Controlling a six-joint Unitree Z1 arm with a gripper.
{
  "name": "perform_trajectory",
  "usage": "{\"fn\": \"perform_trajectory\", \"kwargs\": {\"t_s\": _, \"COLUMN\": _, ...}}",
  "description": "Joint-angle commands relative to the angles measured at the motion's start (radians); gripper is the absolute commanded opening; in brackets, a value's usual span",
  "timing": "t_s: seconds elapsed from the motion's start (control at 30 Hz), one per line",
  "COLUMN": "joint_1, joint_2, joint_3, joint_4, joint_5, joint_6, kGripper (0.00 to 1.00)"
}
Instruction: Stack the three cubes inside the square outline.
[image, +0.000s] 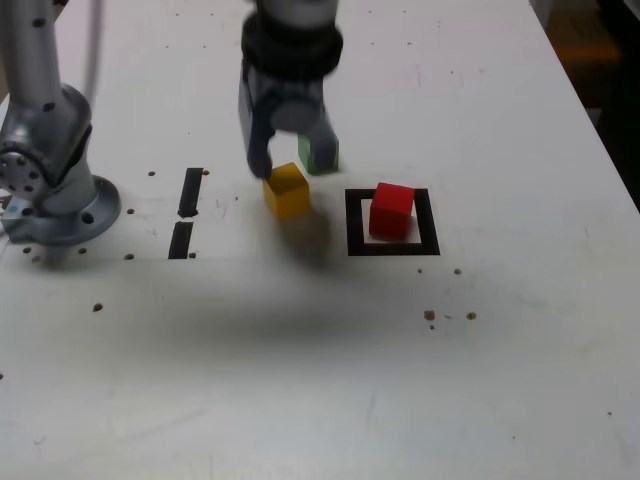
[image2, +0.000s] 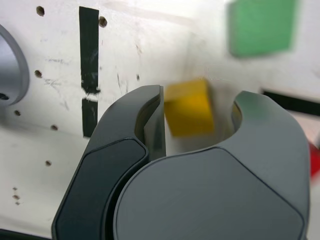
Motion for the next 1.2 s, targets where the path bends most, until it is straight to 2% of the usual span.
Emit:
{"fn": "perform_trajectory", "kwargs": {"t_s": 0.0, "joint_1": -0.039, "joint_2": 0.0, "joint_3": -0.093, "joint_4": 0.057, "joint_5": 0.021, "joint_6": 0.001, "kGripper": 0.15}}
{"fn": "perform_trajectory", "kwargs": {"t_s": 0.17, "joint_1": -0.101, "joint_2": 0.061, "joint_3": -0.266, "joint_4": 0.15, "joint_5": 0.046, "joint_6": 0.038, "kGripper": 0.15}}
{"fn": "perform_trajectory", "kwargs": {"t_s": 0.27, "joint_1": -0.109, "joint_2": 0.086, "joint_3": -0.308, "joint_4": 0.186, "joint_5": 0.049, "joint_6": 0.06, "kGripper": 0.16}}
{"fn": "perform_trajectory", "kwargs": {"t_s": 0.33, "joint_1": -0.108, "joint_2": 0.089, "joint_3": -0.307, "joint_4": 0.202, "joint_5": 0.047, "joint_6": 0.062, "kGripper": 0.21}}
{"fn": "perform_trajectory", "kwargs": {"t_s": 0.37, "joint_1": -0.106, "joint_2": 0.09, "joint_3": -0.298, "joint_4": 0.208, "joint_5": 0.041, "joint_6": 0.059, "kGripper": 0.29}}
{"fn": "perform_trajectory", "kwargs": {"t_s": 0.43, "joint_1": -0.096, "joint_2": 0.091, "joint_3": -0.262, "joint_4": 0.214, "joint_5": 0.013, "joint_6": 0.055, "kGripper": 0.6}}
{"fn": "perform_trajectory", "kwargs": {"t_s": 0.47, "joint_1": -0.09, "joint_2": 0.09, "joint_3": -0.244, "joint_4": 0.212, "joint_5": -0.001, "joint_6": 0.055, "kGripper": 0.7}}
{"fn": "perform_trajectory", "kwargs": {"t_s": 0.53, "joint_1": -0.075, "joint_2": 0.083, "joint_3": -0.2, "joint_4": 0.203, "joint_5": -0.026, "joint_6": 0.055, "kGripper": 0.86}}
{"fn": "perform_trajectory", "kwargs": {"t_s": 0.57, "joint_1": -0.067, "joint_2": 0.076, "joint_3": -0.176, "joint_4": 0.195, "joint_5": -0.035, "joint_6": 0.056, "kGripper": 0.91}}
{"fn": "perform_trajectory", "kwargs": {"t_s": 0.8, "joint_1": -0.035, "joint_2": 0.03, "joint_3": -0.042, "joint_4": 0.04, "joint_5": -0.073, "joint_6": 0.065, "kGripper": 0.98}}
{"fn": "perform_trajectory", "kwargs": {"t_s": 0.97, "joint_1": -0.017, "joint_2": 0.03, "joint_3": 0.068, "joint_4": -0.094, "joint_5": -0.104, "joint_6": 0.019, "kGripper": 0.99}}
{"fn": "perform_trajectory", "kwargs": {"t_s": 1.07, "joint_1": 0.004, "joint_2": 0.033, "joint_3": 0.17, "joint_4": -0.201, "joint_5": -0.124, "joint_6": -0.022, "kGripper": 0.99}}
{"fn": "perform_trajectory", "kwargs": {"t_s": 1.17, "joint_1": 0.019, "joint_2": 0.032, "joint_3": 0.229, "joint_4": -0.263, "joint_5": -0.134, "joint_6": -0.042, "kGripper": 0.99}}
